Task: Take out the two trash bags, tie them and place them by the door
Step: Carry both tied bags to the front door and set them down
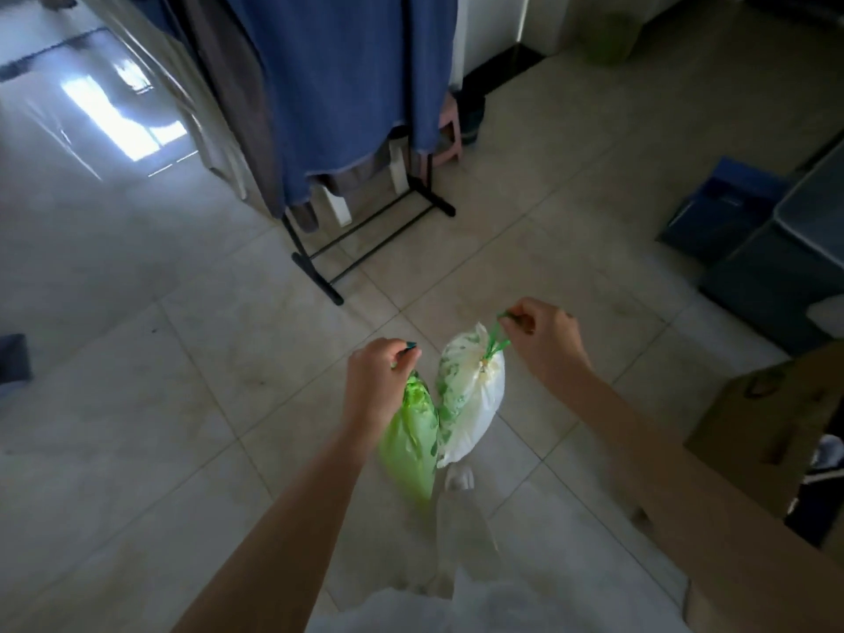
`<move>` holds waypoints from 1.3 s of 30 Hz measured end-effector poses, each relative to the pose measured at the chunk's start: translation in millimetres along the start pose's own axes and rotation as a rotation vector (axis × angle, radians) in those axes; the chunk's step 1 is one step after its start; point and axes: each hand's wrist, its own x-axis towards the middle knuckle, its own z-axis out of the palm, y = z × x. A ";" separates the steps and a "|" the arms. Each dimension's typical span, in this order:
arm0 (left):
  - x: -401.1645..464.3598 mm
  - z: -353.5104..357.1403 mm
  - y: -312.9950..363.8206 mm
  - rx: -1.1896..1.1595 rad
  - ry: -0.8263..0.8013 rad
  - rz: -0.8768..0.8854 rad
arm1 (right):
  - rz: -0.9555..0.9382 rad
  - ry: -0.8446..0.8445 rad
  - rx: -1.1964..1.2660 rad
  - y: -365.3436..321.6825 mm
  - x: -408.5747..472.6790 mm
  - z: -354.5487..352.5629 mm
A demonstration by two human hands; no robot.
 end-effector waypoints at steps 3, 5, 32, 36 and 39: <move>52.5 16.0 18.8 -0.006 0.006 0.005 | -0.015 -0.015 0.020 10.2 46.8 -13.5; 92.3 30.7 33.7 -0.008 -0.014 0.028 | -0.036 0.000 0.013 18.9 81.9 -25.5; 665.3 329.1 303.4 0.210 -0.326 0.533 | 0.262 0.302 -0.104 225.4 612.3 -241.6; 734.9 389.1 363.8 0.173 -0.294 0.525 | 0.231 0.305 -0.077 270.4 694.3 -289.7; 785.6 429.8 412.5 0.103 -0.279 0.487 | 0.227 0.302 -0.055 300.4 754.2 -330.5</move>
